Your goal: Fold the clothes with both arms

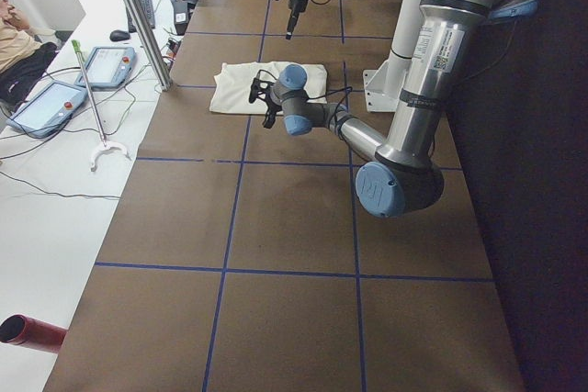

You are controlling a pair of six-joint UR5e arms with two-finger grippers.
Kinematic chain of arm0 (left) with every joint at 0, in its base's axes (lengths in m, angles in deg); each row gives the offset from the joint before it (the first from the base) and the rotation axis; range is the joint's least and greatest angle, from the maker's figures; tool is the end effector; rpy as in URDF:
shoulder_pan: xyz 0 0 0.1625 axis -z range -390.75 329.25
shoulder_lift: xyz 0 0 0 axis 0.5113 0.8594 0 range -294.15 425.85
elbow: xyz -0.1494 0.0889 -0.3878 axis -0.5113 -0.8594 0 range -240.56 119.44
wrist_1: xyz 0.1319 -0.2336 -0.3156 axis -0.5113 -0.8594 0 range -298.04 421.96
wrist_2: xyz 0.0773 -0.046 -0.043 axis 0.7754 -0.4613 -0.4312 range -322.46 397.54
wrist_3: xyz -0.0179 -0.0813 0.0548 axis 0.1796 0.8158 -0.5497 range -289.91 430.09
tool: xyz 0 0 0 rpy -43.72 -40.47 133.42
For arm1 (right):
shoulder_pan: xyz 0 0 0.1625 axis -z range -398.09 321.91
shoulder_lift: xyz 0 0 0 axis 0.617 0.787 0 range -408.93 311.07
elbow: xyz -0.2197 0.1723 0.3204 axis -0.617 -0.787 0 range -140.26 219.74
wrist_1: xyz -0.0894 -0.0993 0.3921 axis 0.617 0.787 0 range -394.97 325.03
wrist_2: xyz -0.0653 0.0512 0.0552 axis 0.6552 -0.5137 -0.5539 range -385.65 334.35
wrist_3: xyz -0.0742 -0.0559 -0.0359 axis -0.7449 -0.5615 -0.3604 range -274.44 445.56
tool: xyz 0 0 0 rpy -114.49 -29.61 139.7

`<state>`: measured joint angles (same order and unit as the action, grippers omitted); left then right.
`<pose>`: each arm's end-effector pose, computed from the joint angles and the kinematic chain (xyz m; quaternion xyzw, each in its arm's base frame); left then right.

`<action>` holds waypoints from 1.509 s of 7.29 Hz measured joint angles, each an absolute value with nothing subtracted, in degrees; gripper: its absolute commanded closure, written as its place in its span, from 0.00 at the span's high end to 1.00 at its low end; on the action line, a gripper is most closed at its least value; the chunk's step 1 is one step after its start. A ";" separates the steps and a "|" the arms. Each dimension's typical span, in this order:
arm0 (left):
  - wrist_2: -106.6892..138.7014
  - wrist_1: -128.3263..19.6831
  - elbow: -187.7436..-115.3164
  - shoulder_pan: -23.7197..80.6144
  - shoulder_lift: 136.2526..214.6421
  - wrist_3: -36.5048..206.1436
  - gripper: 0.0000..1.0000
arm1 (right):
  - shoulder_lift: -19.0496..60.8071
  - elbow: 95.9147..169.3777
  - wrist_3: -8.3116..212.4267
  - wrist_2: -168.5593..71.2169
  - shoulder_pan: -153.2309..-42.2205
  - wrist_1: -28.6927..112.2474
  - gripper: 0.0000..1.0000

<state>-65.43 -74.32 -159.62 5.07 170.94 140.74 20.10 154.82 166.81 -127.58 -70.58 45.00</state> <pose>0.4162 -0.4372 0.3510 0.1836 0.5506 -0.0518 0.8127 -0.4125 -0.3962 0.2486 0.0788 -0.4700 0.1327 0.8691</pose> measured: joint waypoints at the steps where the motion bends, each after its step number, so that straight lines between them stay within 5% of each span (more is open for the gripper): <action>1: -63.24 -74.02 -162.59 1.02 169.24 145.05 1.00 | 22.17 157.89 172.13 -126.36 -68.64 44.47 1.00; 3: -58.07 -73.40 -166.24 -6.40 167.06 153.14 0.70 | 28.17 160.30 180.75 -118.82 -62.75 35.40 1.00; 4: -55.75 -73.24 -166.77 -9.05 166.74 157.65 0.66 | 31.71 160.47 183.19 -116.13 -60.99 29.62 1.00; 11: -50.96 -68.32 -166.10 -16.34 169.87 173.33 0.63 | 35.18 160.39 186.19 -111.47 -59.02 24.62 1.00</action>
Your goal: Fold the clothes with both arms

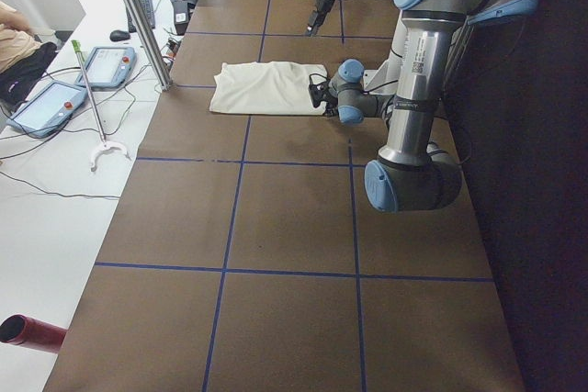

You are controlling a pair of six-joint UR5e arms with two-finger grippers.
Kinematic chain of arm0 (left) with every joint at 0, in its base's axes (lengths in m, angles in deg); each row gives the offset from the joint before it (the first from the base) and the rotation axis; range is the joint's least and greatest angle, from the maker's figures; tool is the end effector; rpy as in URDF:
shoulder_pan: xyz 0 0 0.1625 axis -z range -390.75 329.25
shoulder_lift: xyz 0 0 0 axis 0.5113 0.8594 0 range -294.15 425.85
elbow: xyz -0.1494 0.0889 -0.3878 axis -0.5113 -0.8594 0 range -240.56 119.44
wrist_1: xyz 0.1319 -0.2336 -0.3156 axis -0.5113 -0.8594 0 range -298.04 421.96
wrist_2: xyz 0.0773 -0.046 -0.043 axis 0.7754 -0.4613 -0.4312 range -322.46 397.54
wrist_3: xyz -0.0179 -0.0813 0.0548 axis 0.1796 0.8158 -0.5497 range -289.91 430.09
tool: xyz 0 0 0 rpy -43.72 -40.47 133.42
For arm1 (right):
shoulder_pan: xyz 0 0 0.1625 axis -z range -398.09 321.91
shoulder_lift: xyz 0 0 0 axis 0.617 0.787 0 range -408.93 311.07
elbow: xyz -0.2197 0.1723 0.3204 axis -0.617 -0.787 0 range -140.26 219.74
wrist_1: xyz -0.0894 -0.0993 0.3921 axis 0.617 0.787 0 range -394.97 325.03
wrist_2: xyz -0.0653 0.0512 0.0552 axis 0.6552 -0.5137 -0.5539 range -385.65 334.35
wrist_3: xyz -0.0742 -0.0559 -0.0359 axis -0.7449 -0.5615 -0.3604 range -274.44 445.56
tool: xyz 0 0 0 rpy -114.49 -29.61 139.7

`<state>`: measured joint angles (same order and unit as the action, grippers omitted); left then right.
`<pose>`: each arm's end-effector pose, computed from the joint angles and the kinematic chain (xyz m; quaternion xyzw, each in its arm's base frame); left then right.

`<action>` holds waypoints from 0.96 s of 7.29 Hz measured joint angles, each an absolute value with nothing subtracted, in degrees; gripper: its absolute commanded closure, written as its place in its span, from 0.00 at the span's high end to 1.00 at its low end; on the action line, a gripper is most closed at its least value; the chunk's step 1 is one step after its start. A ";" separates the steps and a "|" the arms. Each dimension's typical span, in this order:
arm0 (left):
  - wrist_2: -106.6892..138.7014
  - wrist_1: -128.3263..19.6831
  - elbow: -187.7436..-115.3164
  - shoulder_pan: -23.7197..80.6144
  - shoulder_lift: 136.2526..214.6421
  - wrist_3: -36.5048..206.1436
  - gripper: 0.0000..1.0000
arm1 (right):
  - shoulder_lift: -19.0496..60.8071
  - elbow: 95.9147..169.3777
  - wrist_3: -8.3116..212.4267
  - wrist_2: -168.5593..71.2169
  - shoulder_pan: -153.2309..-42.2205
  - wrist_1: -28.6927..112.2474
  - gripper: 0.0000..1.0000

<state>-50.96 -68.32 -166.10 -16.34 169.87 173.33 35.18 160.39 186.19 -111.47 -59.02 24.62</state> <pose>0.5201 -0.2740 0.3221 0.0166 0.5722 -0.2032 0.7943 -0.4067 -0.3060 0.2989 0.0798 -0.5463 0.2460 0.7967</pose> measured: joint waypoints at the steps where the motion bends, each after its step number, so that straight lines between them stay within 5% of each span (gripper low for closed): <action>1: -50.74 -68.25 -165.91 -16.80 170.24 173.83 0.63 | 35.18 160.36 186.19 -111.15 -59.02 24.62 1.00; 7: -50.88 -64.30 -165.65 -17.12 171.65 173.22 0.69 | 35.18 160.25 186.19 -110.82 -59.01 24.62 1.00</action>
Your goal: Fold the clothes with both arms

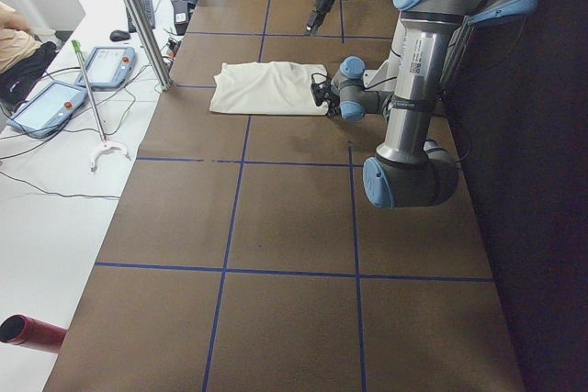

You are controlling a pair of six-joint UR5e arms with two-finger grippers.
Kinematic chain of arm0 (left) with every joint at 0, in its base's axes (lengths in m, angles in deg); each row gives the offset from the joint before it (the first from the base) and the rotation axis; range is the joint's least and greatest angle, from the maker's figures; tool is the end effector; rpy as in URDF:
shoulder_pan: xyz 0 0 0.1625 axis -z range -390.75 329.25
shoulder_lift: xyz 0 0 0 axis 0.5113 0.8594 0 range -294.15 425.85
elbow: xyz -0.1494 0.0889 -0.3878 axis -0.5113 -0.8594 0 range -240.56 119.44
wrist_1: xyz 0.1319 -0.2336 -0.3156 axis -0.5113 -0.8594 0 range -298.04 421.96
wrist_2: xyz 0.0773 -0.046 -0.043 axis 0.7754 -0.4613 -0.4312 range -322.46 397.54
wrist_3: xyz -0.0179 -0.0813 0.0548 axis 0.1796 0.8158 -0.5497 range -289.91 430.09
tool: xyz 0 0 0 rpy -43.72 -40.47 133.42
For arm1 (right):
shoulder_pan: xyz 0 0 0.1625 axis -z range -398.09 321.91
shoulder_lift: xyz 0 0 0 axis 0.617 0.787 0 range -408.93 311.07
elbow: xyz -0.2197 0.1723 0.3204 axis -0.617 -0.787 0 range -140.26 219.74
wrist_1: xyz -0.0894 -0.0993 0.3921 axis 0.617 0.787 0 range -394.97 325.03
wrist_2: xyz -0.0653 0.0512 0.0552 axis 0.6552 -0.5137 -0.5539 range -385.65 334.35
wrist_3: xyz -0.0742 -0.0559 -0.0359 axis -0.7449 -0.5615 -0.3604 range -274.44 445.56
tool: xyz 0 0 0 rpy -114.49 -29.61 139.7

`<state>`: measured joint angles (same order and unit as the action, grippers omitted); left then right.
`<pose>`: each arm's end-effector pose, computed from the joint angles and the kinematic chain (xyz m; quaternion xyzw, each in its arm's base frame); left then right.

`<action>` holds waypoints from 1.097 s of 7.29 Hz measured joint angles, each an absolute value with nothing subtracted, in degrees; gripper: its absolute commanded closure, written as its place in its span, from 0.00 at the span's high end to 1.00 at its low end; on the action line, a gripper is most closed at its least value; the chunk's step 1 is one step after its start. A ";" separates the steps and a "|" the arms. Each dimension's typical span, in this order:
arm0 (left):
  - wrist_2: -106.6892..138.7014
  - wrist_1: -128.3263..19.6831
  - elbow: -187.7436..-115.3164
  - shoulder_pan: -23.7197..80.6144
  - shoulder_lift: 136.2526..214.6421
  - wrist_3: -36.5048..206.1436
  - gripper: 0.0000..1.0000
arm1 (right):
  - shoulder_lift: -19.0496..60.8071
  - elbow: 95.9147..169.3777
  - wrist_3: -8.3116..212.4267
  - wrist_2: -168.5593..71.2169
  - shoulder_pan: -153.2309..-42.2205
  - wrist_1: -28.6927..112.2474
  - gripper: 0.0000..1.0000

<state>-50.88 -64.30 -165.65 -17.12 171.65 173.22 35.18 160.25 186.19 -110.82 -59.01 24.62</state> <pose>0.5343 -0.2696 0.3169 0.0140 0.5529 -0.2002 0.8087 -0.4069 -0.3072 0.3000 0.0844 -0.5448 0.2490 0.7963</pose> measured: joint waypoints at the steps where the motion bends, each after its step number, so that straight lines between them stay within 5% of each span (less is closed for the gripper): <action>1: -50.98 -64.16 -165.80 -17.12 171.52 172.81 0.69 | 35.18 160.24 186.17 -110.81 -59.01 24.62 1.00; 5: -51.13 -62.90 -165.79 -17.13 171.73 172.15 0.69 | 35.10 160.24 186.10 -110.81 -59.01 24.62 1.00; 7: -51.04 -62.70 -165.63 -17.18 171.92 172.15 0.55 | 35.11 160.21 186.10 -110.81 -59.01 24.62 1.00; 8: -50.95 -62.64 -165.62 -17.20 172.00 172.19 0.30 | 35.15 160.18 186.10 -110.82 -59.01 24.62 1.00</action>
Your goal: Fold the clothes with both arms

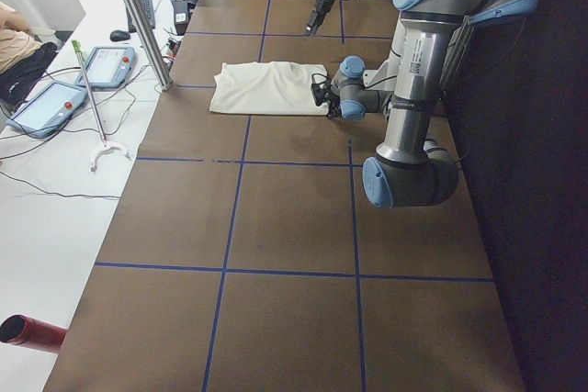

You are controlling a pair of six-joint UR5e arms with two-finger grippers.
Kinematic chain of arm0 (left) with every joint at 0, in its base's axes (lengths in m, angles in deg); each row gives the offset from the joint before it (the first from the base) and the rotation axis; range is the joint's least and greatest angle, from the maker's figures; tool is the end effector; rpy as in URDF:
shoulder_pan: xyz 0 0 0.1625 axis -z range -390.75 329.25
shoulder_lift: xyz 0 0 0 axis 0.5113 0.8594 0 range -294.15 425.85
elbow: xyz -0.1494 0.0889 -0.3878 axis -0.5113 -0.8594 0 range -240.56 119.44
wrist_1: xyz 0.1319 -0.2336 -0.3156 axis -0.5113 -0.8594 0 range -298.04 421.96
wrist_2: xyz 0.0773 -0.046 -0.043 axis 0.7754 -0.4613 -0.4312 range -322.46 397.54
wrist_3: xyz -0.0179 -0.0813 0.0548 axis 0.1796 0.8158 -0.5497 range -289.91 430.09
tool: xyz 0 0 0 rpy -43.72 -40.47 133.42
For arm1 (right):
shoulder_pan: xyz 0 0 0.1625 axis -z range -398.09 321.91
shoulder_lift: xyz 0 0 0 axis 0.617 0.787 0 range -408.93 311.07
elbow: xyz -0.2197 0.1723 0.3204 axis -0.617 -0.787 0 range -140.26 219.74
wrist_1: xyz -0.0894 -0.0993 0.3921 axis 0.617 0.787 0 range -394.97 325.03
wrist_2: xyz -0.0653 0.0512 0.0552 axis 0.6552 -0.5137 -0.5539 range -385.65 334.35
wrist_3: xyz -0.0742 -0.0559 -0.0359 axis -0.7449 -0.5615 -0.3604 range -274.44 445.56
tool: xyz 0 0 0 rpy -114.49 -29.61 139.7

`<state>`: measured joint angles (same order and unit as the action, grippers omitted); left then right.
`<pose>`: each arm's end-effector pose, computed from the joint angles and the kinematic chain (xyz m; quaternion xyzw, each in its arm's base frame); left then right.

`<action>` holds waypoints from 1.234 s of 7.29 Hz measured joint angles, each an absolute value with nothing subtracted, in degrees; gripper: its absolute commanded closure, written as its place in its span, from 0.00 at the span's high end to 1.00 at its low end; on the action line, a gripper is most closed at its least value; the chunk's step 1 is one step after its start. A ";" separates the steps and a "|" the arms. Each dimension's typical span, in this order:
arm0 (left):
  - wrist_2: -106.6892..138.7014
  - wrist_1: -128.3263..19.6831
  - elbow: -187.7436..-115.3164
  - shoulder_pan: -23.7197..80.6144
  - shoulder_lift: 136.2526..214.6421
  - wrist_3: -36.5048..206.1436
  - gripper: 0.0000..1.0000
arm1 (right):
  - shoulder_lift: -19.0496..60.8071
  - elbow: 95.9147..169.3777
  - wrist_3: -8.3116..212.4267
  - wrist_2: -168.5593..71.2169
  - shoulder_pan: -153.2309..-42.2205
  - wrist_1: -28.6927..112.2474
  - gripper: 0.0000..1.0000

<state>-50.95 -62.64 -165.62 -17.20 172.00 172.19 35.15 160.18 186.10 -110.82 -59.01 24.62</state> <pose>0.5372 -0.2693 0.3174 0.0180 0.5430 -0.1934 0.8170 -0.4073 -0.3073 0.3002 0.0848 -0.5444 0.2484 0.7967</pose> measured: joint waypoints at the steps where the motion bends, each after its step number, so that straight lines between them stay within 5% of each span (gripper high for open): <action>1: -50.88 -62.56 -165.69 -17.20 172.12 172.20 0.25 | 35.17 160.17 186.10 -110.81 -59.01 24.62 1.00; 3: -50.80 -62.50 -165.75 -17.25 172.39 172.24 0.22 | 35.18 160.07 186.10 -110.81 -58.96 24.62 1.00; 4: -50.77 -62.50 -165.77 -17.27 172.43 172.27 0.00 | 35.18 159.84 186.10 -110.79 -58.94 24.62 1.00; 9: -50.64 -62.48 -165.94 -17.19 173.74 172.22 0.00 | 26.29 157.64 195.90 -107.69 -55.86 38.51 0.87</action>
